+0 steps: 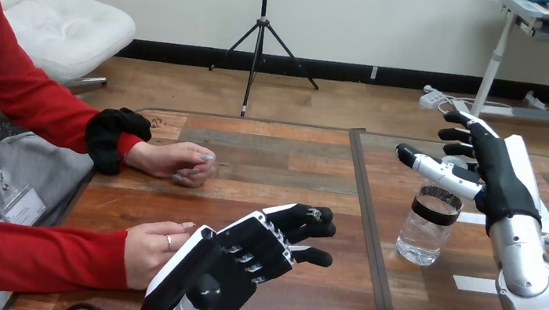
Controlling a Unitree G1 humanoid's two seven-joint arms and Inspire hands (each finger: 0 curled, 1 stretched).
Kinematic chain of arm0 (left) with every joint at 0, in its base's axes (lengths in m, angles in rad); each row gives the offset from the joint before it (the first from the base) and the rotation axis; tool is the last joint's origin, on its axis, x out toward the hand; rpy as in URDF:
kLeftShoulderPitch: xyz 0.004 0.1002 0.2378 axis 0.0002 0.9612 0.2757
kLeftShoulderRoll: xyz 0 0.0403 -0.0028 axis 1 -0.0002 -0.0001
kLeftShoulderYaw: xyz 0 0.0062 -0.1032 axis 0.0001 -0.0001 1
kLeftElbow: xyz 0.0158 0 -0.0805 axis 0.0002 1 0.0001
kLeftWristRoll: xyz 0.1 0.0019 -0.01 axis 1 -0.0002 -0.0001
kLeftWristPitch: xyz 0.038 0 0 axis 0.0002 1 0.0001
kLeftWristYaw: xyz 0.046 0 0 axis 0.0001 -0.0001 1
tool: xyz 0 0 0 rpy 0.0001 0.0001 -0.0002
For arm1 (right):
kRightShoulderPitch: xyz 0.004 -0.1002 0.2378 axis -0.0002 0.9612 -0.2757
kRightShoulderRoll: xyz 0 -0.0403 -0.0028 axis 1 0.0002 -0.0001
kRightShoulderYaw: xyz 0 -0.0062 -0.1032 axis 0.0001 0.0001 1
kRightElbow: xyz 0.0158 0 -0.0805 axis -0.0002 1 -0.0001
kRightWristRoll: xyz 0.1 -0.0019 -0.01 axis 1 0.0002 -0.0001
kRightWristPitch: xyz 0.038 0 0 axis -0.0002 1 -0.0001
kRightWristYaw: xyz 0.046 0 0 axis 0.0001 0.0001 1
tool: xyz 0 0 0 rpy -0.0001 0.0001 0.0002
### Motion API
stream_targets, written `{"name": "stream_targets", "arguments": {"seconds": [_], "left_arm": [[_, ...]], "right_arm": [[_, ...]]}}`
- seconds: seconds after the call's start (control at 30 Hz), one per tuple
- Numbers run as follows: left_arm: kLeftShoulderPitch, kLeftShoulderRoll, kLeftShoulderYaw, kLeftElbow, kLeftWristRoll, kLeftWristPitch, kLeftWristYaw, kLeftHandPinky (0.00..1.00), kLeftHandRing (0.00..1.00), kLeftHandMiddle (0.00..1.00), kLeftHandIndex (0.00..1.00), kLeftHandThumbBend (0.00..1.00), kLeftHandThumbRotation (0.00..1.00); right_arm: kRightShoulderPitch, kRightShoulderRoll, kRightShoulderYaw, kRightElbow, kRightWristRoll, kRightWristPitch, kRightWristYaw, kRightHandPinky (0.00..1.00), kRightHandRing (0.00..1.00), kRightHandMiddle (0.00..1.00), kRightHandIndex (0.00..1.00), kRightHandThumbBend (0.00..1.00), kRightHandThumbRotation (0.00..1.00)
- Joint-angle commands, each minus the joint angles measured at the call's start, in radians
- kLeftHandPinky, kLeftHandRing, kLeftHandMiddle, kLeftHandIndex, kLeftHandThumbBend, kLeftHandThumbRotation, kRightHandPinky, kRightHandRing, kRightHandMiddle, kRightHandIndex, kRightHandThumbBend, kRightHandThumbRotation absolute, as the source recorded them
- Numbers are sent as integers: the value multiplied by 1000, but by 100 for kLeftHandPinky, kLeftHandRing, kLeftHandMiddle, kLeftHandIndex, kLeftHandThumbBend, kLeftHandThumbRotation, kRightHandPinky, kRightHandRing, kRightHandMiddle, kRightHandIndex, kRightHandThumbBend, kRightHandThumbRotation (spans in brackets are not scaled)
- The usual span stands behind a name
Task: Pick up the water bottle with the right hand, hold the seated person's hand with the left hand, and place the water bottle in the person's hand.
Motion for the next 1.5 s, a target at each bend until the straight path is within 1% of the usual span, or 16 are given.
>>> {"name": "stream_targets", "arguments": {"seconds": [0.0,0.1,0.2,0.3,0.4,0.5,0.6,0.8,1.0,1.17,1.3,1.47], "left_arm": [[-37,-4,15,-42,-24,-1,-16,76,86,86,79,100,79],[-36,-6,18,-43,-33,7,-22,76,86,86,79,100,79],[-34,-4,20,-48,-38,18,-26,77,86,86,79,100,78],[-28,-2,19,-62,-35,20,-21,77,86,85,79,100,78],[-28,-1,23,-63,-39,20,-24,77,85,85,79,100,77],[-21,2,23,-76,-42,32,-22,77,86,85,79,99,77],[-16,2,26,-86,-42,30,-20,77,86,85,79,99,77],[-12,0,38,-95,-46,25,-21,75,85,85,78,100,76],[-2,8,44,-115,-57,49,-25,74,84,84,78,100,76],[5,14,49,-132,-56,47,-24,75,84,84,78,99,76],[10,18,55,-138,-59,50,-23,75,84,84,78,99,76],[12,18,62,-138,-69,49,-31,74,84,83,78,100,77]], "right_arm": [[-14,20,-26,5,27,-29,9,71,80,81,87,100,47],[-12,27,-37,18,42,-27,13,72,81,81,87,100,45],[-7,33,-37,20,44,-29,7,72,81,82,88,100,44],[-4,41,-47,30,59,-33,14,72,82,82,88,100,43],[-2,51,-56,43,67,-50,13,72,82,82,89,100,42],[1,62,-69,55,81,-66,21,72,82,82,89,100,40],[2,70,-69,70,77,-74,6,72,83,82,89,100,39],[-3,86,-63,94,67,-66,-23,73,83,82,89,100,40],[-5,105,-72,117,76,-64,-35,75,83,82,90,100,41],[0,125,-92,127,99,-68,-21,78,84,84,91,100,39],[3,134,-91,132,88,-64,-33,79,85,84,91,100,38],[9,144,-98,137,90,-69,-28,80,86,85,93,100,36]]}}
